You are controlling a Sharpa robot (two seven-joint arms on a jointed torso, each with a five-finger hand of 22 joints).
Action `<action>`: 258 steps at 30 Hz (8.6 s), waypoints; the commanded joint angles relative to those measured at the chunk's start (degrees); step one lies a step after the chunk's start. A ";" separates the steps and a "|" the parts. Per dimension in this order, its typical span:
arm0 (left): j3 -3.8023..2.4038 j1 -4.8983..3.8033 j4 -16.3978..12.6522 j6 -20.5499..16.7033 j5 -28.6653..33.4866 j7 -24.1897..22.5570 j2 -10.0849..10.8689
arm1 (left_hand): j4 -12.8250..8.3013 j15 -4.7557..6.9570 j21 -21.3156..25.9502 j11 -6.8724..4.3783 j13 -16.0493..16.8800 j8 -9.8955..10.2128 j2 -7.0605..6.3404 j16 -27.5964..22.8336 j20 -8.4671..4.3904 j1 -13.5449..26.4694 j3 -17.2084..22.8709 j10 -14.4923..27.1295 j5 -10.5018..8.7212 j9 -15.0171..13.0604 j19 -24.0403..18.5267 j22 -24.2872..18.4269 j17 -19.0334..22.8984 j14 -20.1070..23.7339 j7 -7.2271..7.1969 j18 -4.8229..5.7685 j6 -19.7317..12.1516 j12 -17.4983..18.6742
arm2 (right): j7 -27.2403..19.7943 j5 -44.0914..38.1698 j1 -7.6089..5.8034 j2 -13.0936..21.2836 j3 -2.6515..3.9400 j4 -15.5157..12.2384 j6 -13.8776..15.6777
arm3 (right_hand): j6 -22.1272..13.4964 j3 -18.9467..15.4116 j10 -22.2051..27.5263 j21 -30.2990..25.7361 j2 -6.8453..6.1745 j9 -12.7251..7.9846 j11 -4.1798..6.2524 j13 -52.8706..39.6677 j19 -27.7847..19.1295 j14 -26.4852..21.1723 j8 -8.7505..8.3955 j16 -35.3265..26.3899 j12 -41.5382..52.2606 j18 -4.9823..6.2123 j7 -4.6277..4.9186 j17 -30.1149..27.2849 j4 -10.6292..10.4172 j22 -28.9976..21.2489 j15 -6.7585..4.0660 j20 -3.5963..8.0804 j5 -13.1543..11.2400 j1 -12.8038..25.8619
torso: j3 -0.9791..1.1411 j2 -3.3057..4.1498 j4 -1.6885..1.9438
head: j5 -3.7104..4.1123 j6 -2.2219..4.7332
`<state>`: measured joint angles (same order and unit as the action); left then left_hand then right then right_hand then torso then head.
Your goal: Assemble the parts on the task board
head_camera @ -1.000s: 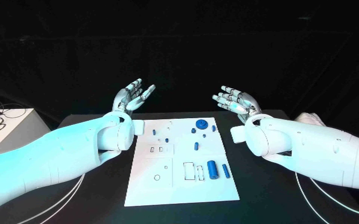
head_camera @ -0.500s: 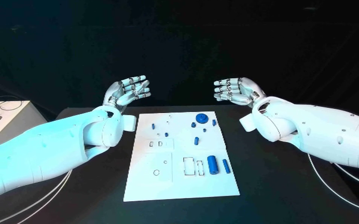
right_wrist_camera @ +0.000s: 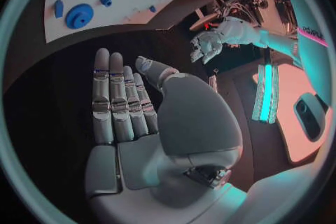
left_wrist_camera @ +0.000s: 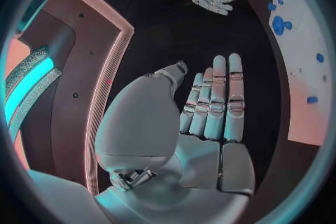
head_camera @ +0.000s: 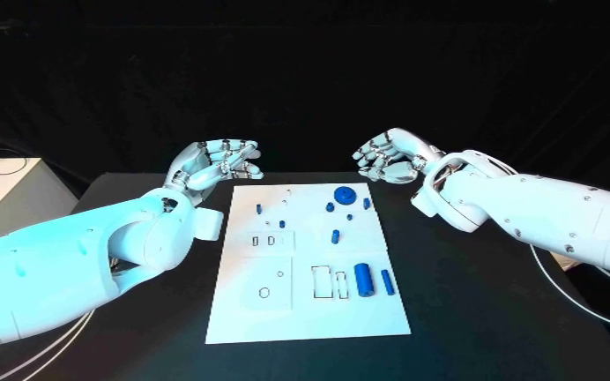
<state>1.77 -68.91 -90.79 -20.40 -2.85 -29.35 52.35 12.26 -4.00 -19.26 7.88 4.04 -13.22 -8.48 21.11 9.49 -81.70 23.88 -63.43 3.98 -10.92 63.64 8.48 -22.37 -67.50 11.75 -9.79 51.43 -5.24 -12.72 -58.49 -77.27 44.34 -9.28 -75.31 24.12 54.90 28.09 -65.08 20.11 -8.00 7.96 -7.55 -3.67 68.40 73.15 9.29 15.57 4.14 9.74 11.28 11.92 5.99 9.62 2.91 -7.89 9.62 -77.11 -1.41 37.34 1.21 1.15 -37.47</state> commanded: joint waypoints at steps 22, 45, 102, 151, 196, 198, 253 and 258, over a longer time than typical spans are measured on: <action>-1.12 -0.87 -8.65 4.66 -1.84 2.63 5.18 | -2.40 1.13 -14.59 -0.62 0.27 0.15 -2.46 20.74 -1.59 4.63 4.39 -2.51 -0.27 -1.77 -0.02 9.00 -17.84 0.88 -0.53 -0.42 -0.73 1.31 | 16.12 -34.26 -1.36 -5.05 0.11 0.56 -8.03 | 2.92 5.75 -3.93 53.98 -7.25 3.77 2.52 -0.51 14.80 13.44 -1.45 56.06 -0.64 -5.36 -2.39 53.58 -6.31 56.57 -2.86 2.51 -0.36 3.16 | -1.74 4.99 2.30 | 1.82 0.52; -1.18 -2.38 -9.58 3.59 -2.00 3.35 6.02 | -2.41 0.89 -15.45 -0.27 0.29 0.46 -2.69 21.55 -1.41 5.17 4.14 -1.87 -0.29 -1.80 -0.60 9.58 -18.19 1.28 -0.04 -0.41 -1.35 1.33 | 18.32 -38.56 -0.55 -7.22 -0.17 2.87 -11.84 | 2.59 4.63 -1.06 54.51 -7.35 4.42 2.46 -0.37 14.48 13.16 -1.48 58.02 -0.63 -5.30 -2.75 54.88 -6.85 57.17 -2.79 2.25 -0.71 3.18 | -2.41 6.26 3.08 | 2.17 -0.43; -1.18 -2.61 -9.28 4.26 -2.00 3.92 5.89 | -2.51 0.82 -15.84 -0.18 0.34 0.45 -2.44 21.89 -1.33 5.11 4.24 -1.74 -0.28 -1.87 -0.77 9.84 -18.31 1.37 0.10 -0.43 -1.44 1.19 | 17.17 -38.95 0.24 -8.80 -0.30 3.38 -6.97 | 8.19 7.97 -8.55 56.09 -2.54 8.86 4.45 -2.55 14.75 13.06 2.95 60.87 0.24 -5.50 -4.30 56.40 -6.45 59.56 -4.41 3.52 -3.27 0.56 | -2.31 6.97 2.67 | 1.71 -0.50; -1.19 -3.13 -9.80 4.96 -2.01 4.20 5.20 | -2.57 0.78 -16.04 -0.14 0.36 0.46 -2.35 22.02 -1.29 5.10 4.29 -1.62 -0.31 -1.91 -0.91 9.97 -18.34 1.49 0.14 -0.44 -1.52 1.16 | 21.82 -36.40 0.53 -20.72 0.78 12.67 4.85 | 7.30 7.85 -8.45 56.30 -2.71 10.35 4.22 -3.18 14.76 13.10 3.35 61.37 -0.52 -5.58 -3.97 56.59 -6.07 59.99 -4.33 3.61 -0.95 1.37 | -3.03 8.13 3.36 | 1.49 0.70; -1.19 -3.50 -9.27 5.30 -2.00 4.44 4.43 | -2.65 0.73 -16.22 -0.10 0.38 0.48 -2.30 22.11 -1.24 5.09 4.31 -1.49 -0.33 -1.94 -1.13 10.10 -18.35 1.69 0.17 -0.45 -1.62 1.12 | 21.88 -36.24 0.86 -24.15 0.78 16.25 1.74 | 6.27 7.81 -7.47 56.03 -3.10 10.85 3.87 -3.25 14.53 12.98 3.08 61.36 -0.63 -5.50 -3.66 56.28 -6.20 59.72 -4.02 3.34 -1.49 2.13 | -3.11 8.43 3.27 | 0.44 0.64; -1.19 -3.51 -9.25 5.32 -2.00 4.46 4.41 | -2.65 0.73 -16.22 -0.10 0.38 0.48 -2.30 22.11 -1.24 5.09 4.31 -1.49 -0.33 -1.94 -1.13 10.10 -18.35 1.69 0.17 -0.45 -1.62 1.12 | 21.71 -36.16 0.86 -24.21 0.78 16.33 1.43 | 5.90 7.81 -7.05 55.98 -3.31 10.91 3.73 -3.21 14.48 12.96 2.91 61.37 -0.69 -5.50 -3.51 56.25 -6.22 59.69 -3.91 3.27 -1.67 2.31 | -3.11 8.43 3.28 | 0.43 0.63; -1.18 -3.85 -7.43 7.03 -2.28 5.18 5.59 | -2.65 0.58 -17.41 0.12 0.57 0.75 -2.10 23.09 -1.01 5.51 4.06 -0.95 -0.43 -2.05 -1.66 10.84 -18.52 1.67 0.46 -0.54 -2.51 0.82 | 17.41 -17.50 -0.47 -2.47 2.84 4.34 -6.51 | -4.29 -12.36 -20.42 63.82 -5.23 11.80 3.04 -81.47 18.79 16.13 0.90 72.96 81.41 -7.91 -1.84 74.54 -20.47 72.71 -2.93 2.29 4.94 -4.87 | -2.50 8.43 1.69 | -0.79 -0.07; -1.18 -3.85 -7.39 7.14 -2.42 5.27 5.46 | -2.61 0.58 -17.54 0.11 0.62 0.76 -2.04 23.22 -1.00 5.59 4.04 -1.02 -0.44 -2.07 -1.67 10.91 -18.54 1.63 0.48 -0.55 -2.56 0.73 | 18.76 -18.52 0.25 -3.50 2.84 5.78 -7.35 | -4.18 -12.49 -21.22 65.07 -5.23 11.79 3.01 -82.40 19.30 16.33 1.06 73.42 82.26 -8.25 -1.83 75.57 -20.51 74.28 -2.85 2.18 5.46 -4.77 | -2.57 8.43 1.69 | -0.59 -0.28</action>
<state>0.62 -72.70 -98.14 -14.63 -4.72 -23.96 57.97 9.72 -3.50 -36.62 7.88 4.59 -12.83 -10.54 44.17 8.40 -76.52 27.99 -64.60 3.77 -12.90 62.23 19.34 -40.84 -65.92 12.16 -9.70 49.36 -4.16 3.88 -74.71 -77.20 40.98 -6.46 -69.80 18.96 51.03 15.97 -83.75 82.90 -13.34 19.69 -4.40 -74.95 84.13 83.93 9.74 87.65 83.00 2.58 9.34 74.95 -14.32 74.95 -0.50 -5.04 14.32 -82.70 -3.91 45.79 2.86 0.37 -37.63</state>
